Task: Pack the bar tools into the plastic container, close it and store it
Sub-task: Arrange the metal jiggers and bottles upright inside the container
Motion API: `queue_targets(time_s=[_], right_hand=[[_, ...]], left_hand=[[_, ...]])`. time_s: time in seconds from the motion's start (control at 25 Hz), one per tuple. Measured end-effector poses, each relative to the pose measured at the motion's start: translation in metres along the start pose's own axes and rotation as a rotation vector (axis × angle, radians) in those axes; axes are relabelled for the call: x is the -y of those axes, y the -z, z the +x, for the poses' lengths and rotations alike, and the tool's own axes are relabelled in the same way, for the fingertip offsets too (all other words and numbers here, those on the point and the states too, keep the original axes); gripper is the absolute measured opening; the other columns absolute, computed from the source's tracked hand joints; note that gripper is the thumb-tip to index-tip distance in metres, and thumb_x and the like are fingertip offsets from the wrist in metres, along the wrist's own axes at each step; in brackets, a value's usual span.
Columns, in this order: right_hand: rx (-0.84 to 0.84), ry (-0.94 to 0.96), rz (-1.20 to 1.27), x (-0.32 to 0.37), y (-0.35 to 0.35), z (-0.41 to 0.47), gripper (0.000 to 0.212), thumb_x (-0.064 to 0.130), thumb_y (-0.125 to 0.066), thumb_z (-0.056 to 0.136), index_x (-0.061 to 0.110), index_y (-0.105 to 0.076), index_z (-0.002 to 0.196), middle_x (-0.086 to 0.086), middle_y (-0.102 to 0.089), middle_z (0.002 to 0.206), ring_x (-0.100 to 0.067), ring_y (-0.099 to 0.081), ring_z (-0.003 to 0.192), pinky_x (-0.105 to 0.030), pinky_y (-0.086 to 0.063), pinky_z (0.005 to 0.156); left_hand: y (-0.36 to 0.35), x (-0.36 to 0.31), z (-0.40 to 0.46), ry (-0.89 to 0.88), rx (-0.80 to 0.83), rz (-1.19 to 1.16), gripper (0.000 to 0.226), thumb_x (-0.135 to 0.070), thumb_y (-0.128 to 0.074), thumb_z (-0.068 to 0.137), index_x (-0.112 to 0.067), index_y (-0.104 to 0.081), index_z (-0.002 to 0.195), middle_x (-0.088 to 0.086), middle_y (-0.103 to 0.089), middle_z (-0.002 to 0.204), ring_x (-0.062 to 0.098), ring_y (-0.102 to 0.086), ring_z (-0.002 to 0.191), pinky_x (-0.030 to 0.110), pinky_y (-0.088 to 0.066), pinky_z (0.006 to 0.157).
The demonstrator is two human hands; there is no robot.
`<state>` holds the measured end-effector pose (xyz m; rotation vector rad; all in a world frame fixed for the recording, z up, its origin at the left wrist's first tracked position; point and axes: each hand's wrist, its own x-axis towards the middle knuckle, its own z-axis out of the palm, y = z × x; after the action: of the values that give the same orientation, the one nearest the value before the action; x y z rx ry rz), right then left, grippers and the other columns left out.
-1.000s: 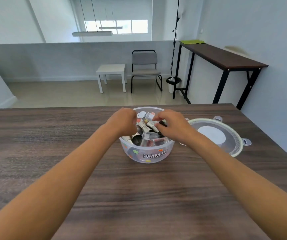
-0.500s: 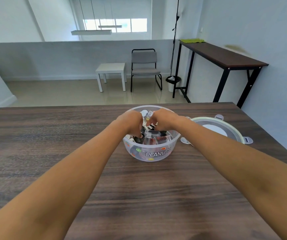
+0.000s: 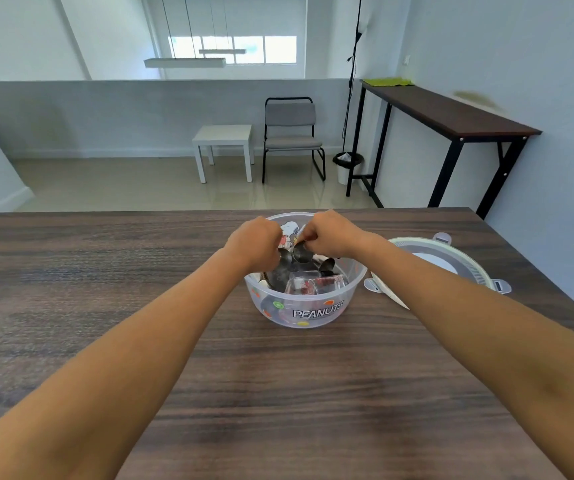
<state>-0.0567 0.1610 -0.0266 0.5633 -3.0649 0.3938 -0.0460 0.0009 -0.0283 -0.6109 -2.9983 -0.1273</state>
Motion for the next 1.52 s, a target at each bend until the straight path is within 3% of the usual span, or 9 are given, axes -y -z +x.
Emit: queue_targets(time_s=[0.16,0.36,0.56,0.72,0.92,1.04,1.2,1.32,1.52], right_hand=[[-0.025,-0.204,0.278,0.006,0.006,0.012,0.021,-0.003,-0.053,0.083,-0.003,-0.073,0.090,-0.021,-0.075,0.084,-0.024,-0.073,0.074,-0.034,-0.059,0.076],[-0.052,-0.480,0.592,0.016,0.004,0.022,0.015,-0.003,-0.056,0.085,-0.010,-0.061,0.097,-0.029,-0.072,0.084,-0.031,-0.073,0.073,-0.042,-0.061,0.073],[-0.105,-0.572,0.645,0.019,-0.005,0.033,0.006,-0.002,-0.055,0.086,-0.004,-0.055,0.091,-0.025,-0.073,0.081,-0.028,-0.073,0.067,-0.038,-0.062,0.063],[-0.137,-0.611,0.640,0.019,-0.012,0.036,0.015,0.001,-0.056,0.087,-0.007,-0.056,0.099,-0.021,-0.071,0.076,-0.026,-0.072,0.064,-0.035,-0.062,0.065],[-0.091,-0.578,0.721,0.017,-0.006,0.026,0.020,0.006,-0.057,0.089,-0.003,-0.058,0.107,-0.021,-0.071,0.093,-0.026,-0.072,0.079,-0.035,-0.061,0.072],[-0.091,-0.377,0.503,0.006,0.010,0.012,0.016,0.009,-0.055,0.088,0.007,-0.067,0.098,-0.009,-0.067,0.089,-0.021,-0.067,0.080,-0.028,-0.057,0.068],[0.030,-0.135,0.021,-0.011,0.019,-0.013,0.024,0.003,-0.055,0.081,0.012,-0.074,0.091,-0.005,-0.072,0.093,-0.019,-0.063,0.084,-0.028,-0.053,0.076],[0.117,-0.069,-0.170,-0.015,0.008,-0.024,0.028,0.003,-0.055,0.078,0.015,-0.073,0.097,-0.005,-0.072,0.102,-0.025,-0.064,0.097,-0.035,-0.055,0.082],[0.134,-0.047,-0.352,-0.015,-0.003,-0.021,0.026,0.019,-0.063,0.081,0.018,-0.066,0.107,-0.005,-0.067,0.108,-0.027,-0.061,0.099,-0.032,-0.050,0.071]], left_hand=[[0.007,0.005,0.009,0.112,-0.034,-0.075,0.024,-0.010,-0.056,0.077,0.002,-0.068,0.093,0.019,-0.070,0.094,0.036,-0.064,0.086,0.039,-0.056,0.075],[0.008,0.010,0.019,0.264,-0.076,-0.248,0.022,-0.008,-0.063,0.072,0.004,-0.063,0.091,0.018,-0.067,0.092,0.034,-0.061,0.084,0.039,-0.055,0.075],[0.006,0.009,0.022,0.337,-0.126,-0.277,0.011,-0.008,-0.063,0.072,-0.006,-0.053,0.076,0.010,-0.055,0.076,0.028,-0.051,0.073,0.031,-0.043,0.063],[0.008,0.008,0.019,0.282,-0.081,-0.129,0.030,-0.009,-0.063,0.076,-0.008,-0.041,0.056,0.009,-0.051,0.065,0.030,-0.052,0.068,0.031,-0.043,0.060],[0.025,0.008,0.011,0.157,-0.054,0.024,0.016,-0.014,-0.062,0.079,0.001,-0.064,0.086,0.009,-0.052,0.070,0.031,-0.053,0.070,0.036,-0.050,0.064],[0.035,-0.005,0.002,0.059,0.139,0.082,0.007,-0.015,-0.063,0.075,-0.008,-0.061,0.076,0.008,-0.058,0.072,0.032,-0.060,0.078,0.036,-0.056,0.072],[0.025,-0.021,-0.010,0.008,0.468,0.205,0.044,-0.025,-0.074,0.072,-0.008,-0.062,0.111,0.008,-0.065,0.106,0.029,-0.061,0.101,0.032,-0.049,0.084],[0.016,-0.027,-0.011,-0.010,0.473,0.289,0.044,-0.028,-0.069,0.076,-0.009,-0.060,0.116,0.007,-0.063,0.116,0.027,-0.059,0.107,0.030,-0.046,0.079],[0.011,-0.031,-0.014,-0.034,0.384,0.346,0.039,-0.027,-0.067,0.078,-0.016,-0.061,0.115,0.006,-0.063,0.117,0.028,-0.060,0.107,0.034,-0.050,0.079]])
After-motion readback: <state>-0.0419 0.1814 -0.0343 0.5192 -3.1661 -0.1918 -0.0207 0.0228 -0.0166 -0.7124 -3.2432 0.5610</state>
